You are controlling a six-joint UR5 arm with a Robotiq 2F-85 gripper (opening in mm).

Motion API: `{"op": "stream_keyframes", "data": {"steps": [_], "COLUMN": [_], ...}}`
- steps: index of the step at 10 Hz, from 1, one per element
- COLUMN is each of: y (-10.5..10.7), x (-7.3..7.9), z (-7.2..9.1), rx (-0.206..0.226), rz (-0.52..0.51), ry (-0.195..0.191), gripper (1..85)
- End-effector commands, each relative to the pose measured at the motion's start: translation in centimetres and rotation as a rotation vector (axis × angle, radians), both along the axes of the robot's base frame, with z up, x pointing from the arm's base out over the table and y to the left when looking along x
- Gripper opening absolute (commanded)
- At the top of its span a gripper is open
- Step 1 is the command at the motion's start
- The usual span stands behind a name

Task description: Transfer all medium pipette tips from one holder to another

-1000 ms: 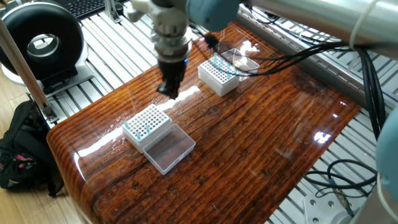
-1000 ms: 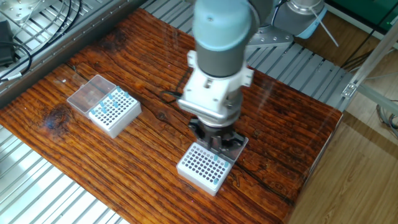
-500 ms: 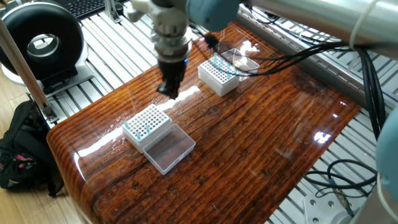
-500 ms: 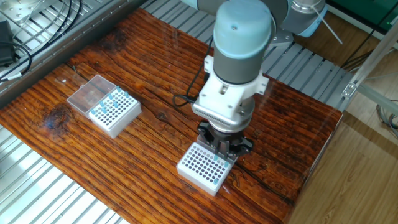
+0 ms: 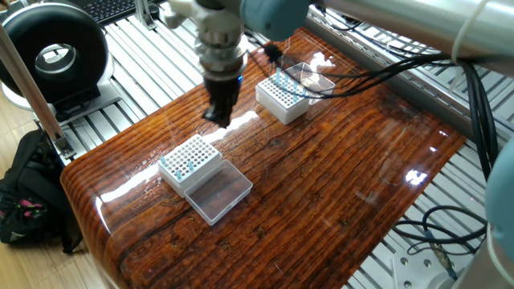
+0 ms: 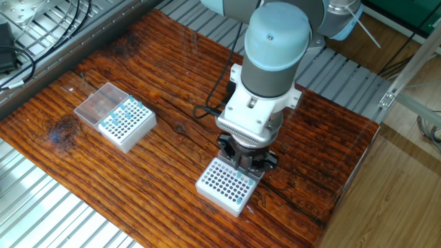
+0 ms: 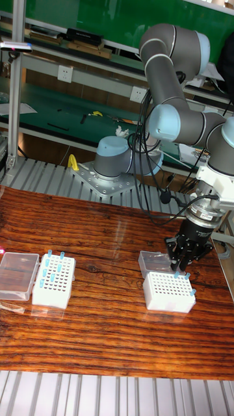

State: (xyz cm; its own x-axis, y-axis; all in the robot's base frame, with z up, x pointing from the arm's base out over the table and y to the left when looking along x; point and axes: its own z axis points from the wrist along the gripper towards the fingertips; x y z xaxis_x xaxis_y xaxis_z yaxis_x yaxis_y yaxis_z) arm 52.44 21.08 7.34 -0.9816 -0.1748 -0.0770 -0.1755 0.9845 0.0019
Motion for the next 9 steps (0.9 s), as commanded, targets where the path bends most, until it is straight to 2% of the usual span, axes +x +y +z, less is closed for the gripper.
{"op": "stream_keyframes", "data": {"steps": [1,9], "y": [0.27,0.38], "x": [0.45,1.09], "z": [-0.40,-0.66], "rx": [0.015,0.029], "rz": [-0.007,-0.007], "ry": [-0.004,-0.001], "gripper": [27.3,25.3]}}
